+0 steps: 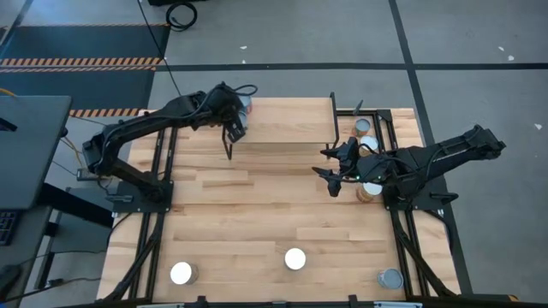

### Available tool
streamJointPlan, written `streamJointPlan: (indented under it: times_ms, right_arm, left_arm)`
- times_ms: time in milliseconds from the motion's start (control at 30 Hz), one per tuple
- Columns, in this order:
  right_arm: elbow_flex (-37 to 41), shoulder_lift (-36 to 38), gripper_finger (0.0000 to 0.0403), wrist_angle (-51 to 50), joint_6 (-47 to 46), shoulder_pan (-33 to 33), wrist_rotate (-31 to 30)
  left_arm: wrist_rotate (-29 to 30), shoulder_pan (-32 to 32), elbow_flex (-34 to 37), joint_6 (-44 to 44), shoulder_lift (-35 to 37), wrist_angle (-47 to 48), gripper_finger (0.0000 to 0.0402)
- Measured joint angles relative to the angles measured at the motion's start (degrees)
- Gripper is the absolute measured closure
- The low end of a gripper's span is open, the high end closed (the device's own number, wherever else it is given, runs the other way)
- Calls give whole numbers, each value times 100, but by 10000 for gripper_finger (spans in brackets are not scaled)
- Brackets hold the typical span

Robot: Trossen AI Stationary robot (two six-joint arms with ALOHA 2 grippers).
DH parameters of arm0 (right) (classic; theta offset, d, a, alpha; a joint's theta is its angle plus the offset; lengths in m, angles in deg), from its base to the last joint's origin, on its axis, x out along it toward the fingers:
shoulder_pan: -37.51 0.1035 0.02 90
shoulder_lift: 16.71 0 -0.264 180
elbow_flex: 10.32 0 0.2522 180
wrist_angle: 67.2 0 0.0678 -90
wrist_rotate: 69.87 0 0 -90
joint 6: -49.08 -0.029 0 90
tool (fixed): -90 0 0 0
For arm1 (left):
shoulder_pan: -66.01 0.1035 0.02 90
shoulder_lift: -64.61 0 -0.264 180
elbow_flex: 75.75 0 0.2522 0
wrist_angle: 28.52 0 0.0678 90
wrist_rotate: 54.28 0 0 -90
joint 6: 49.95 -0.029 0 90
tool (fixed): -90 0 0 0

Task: Pick and place cans onto a shelf
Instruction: Put the can of peas on the shelf aligned with the can of corn

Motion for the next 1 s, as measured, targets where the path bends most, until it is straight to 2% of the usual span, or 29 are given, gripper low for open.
streamJointPlan:
  times_ms: [600, 733, 1000]
  right_arm:
    - [2, 0, 98, 123, -16, -4, -4]
    - [0, 0, 98, 129, -56, -4, -4]
    - [0, 0, 98, 129, -61, -4, -3]
  left_arm:
    - [-461, 21, 1, -38, -171, 165, 389]
    - [-718, 20, 1, -22, -171, 146, 389]
    - [-743, 20, 1, -1, -171, 127, 389]
